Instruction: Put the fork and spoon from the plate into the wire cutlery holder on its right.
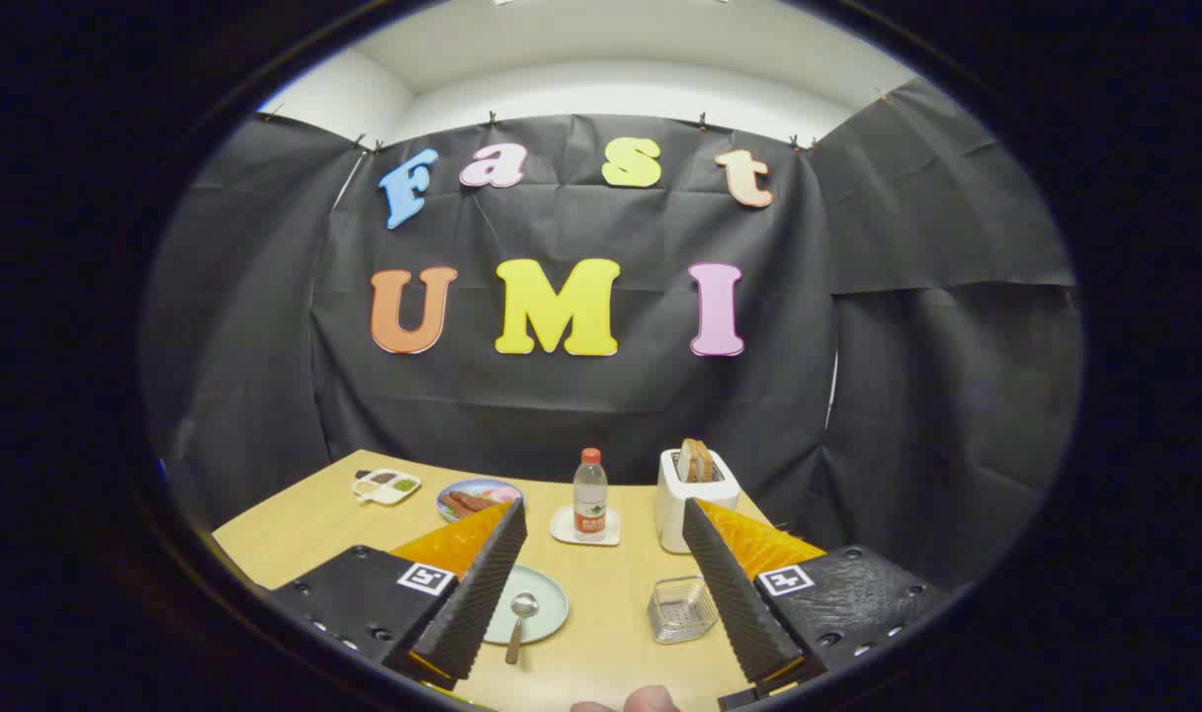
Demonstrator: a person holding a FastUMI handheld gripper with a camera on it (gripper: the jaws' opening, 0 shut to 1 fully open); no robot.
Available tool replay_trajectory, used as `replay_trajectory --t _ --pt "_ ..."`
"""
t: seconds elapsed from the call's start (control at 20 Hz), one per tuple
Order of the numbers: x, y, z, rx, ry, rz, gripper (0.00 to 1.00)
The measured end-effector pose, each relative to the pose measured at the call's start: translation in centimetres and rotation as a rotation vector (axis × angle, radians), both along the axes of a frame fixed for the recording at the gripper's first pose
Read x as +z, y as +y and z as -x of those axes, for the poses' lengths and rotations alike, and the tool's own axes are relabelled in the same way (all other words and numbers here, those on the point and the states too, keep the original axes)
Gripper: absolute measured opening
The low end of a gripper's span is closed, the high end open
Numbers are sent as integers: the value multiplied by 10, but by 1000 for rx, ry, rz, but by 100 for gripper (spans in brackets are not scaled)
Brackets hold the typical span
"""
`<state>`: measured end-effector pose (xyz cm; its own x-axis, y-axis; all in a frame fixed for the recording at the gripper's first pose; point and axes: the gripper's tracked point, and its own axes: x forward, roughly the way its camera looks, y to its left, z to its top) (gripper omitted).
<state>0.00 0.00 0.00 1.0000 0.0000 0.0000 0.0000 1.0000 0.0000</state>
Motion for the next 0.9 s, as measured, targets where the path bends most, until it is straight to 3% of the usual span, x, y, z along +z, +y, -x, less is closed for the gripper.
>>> replay_trajectory --t 0.9 --pt "-5 25 -5 47 42 -4 95"
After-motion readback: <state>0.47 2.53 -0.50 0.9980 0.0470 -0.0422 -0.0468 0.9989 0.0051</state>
